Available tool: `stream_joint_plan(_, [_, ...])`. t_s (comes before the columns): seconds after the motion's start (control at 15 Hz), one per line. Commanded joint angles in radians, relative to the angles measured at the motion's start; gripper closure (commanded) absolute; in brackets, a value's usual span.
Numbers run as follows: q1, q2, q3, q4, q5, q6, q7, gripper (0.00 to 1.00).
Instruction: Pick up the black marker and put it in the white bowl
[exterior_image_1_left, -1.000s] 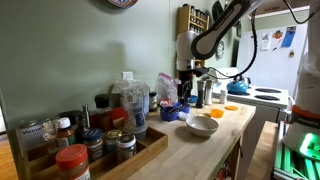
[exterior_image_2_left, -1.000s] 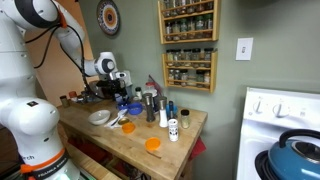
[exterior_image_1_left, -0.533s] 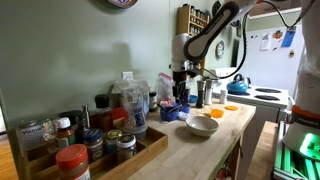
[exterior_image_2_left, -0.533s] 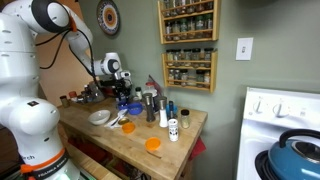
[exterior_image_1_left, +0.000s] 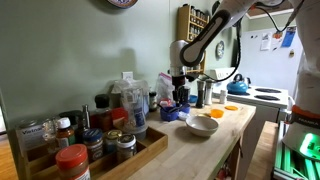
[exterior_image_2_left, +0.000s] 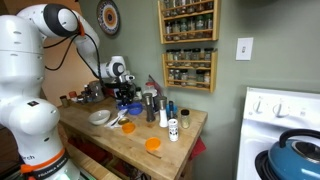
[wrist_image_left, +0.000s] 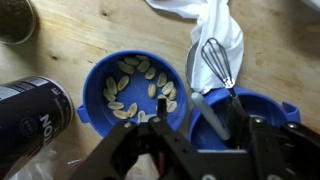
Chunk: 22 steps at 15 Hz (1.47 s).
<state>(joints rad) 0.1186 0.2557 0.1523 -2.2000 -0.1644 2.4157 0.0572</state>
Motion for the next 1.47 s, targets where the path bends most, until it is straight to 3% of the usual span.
stream_joint_plan(0.0, [0.005,0.033,-0.003,0.035,0.043,-0.044,-0.066,0.65])
stream_joint_plan(0.27, [0.003,0.039,0.002,0.05,0.076,-0.076,-0.112,0.96])
stream_joint_plan(0.33, [0.003,0.032,0.004,0.05,0.085,-0.085,-0.124,0.99])
stream_joint_plan(0.87, [0.01,-0.123,0.048,0.026,0.184,-0.217,-0.234,0.97])
stream_joint_plan(1.07, [0.013,-0.234,0.039,-0.033,0.183,-0.262,-0.194,0.97])
stream_joint_plan(1.4, [0.025,-0.411,0.029,-0.188,0.337,-0.31,-0.335,0.97])
